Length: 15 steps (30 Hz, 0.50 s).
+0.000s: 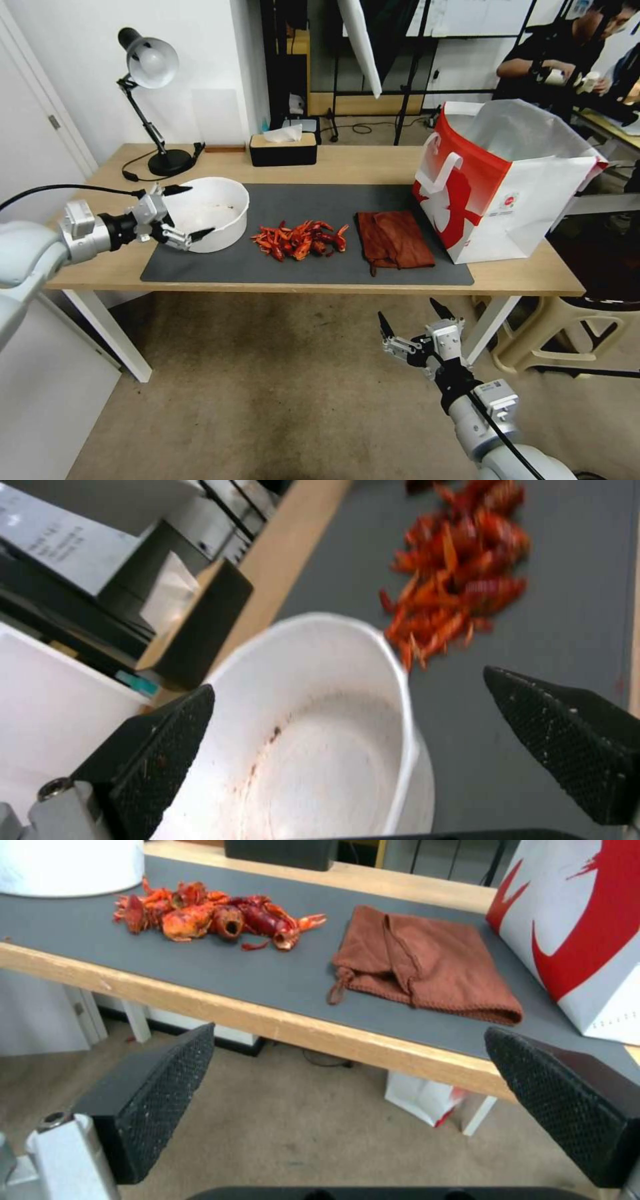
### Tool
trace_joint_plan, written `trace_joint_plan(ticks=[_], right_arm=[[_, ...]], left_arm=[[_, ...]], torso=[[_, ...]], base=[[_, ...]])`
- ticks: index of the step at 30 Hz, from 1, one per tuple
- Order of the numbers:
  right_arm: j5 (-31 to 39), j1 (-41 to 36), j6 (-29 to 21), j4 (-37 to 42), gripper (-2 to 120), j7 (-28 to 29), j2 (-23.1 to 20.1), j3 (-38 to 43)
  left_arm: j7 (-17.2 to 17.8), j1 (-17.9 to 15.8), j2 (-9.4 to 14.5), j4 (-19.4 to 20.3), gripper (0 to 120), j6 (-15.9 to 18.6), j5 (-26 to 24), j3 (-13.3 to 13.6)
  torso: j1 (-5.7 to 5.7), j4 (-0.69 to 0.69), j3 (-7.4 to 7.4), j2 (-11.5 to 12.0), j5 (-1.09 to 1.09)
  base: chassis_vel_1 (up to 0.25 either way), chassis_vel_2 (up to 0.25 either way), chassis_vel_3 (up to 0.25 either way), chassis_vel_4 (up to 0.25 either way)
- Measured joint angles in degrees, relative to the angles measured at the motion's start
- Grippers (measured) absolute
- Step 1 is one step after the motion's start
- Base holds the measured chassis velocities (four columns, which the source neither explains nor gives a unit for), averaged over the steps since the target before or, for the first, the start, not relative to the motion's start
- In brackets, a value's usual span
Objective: Sweep shrimp from table into container with towel, then put container into takeout bag.
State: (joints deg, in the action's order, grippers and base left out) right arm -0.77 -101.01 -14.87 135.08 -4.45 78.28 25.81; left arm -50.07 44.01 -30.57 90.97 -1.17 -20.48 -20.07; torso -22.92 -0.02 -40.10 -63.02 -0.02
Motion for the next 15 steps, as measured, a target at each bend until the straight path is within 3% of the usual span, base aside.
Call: trace_joint_plan(ticks=[2,4,6,10,15], right_arm=[[-0.1,0.0,0.0,0.0,100,0.0,0.0,0.1],[-0.4,-0.2,0.0,0.1,100,0.1,0.0,0.1],[-0.5,-0.2,0.0,0.1,100,0.1,0.0,0.1],[-1.0,-0.5,0.0,0.1,100,0.5,0.4,0.0],[-1.3,-0.6,0.0,0.1,100,0.5,0.5,0.0]], left_arm=[[-1.3,-1.8,0.0,-1.3,100,-0.8,1.4,1.3],[-5.3,-6.3,-0.1,-4.3,100,-3.5,4.5,4.1],[-7.0,-7.6,-0.2,-5.2,100,-4.5,5.3,4.8],[-14.0,-12.9,-0.4,-9.1,100,-8.2,9.4,8.7],[-16.0,-15.1,-0.6,-10.3,100,-10.0,12.5,11.5]], torso=[[0.00,0.01,0.00,0.0,0.00],[0.00,0.01,-0.01,0.0,0.03],[0.00,0.01,0.00,0.0,0.02],[0.00,0.02,0.00,0.0,0.02],[0.00,0.02,-0.01,0.0,0.01]], base=[[0.000,0.000,0.000,0.000],[0.000,0.000,0.000,0.000],[0.000,0.000,0.000,0.000],[0.000,0.000,0.000,0.000],[0.000,0.000,0.000,0.000]])
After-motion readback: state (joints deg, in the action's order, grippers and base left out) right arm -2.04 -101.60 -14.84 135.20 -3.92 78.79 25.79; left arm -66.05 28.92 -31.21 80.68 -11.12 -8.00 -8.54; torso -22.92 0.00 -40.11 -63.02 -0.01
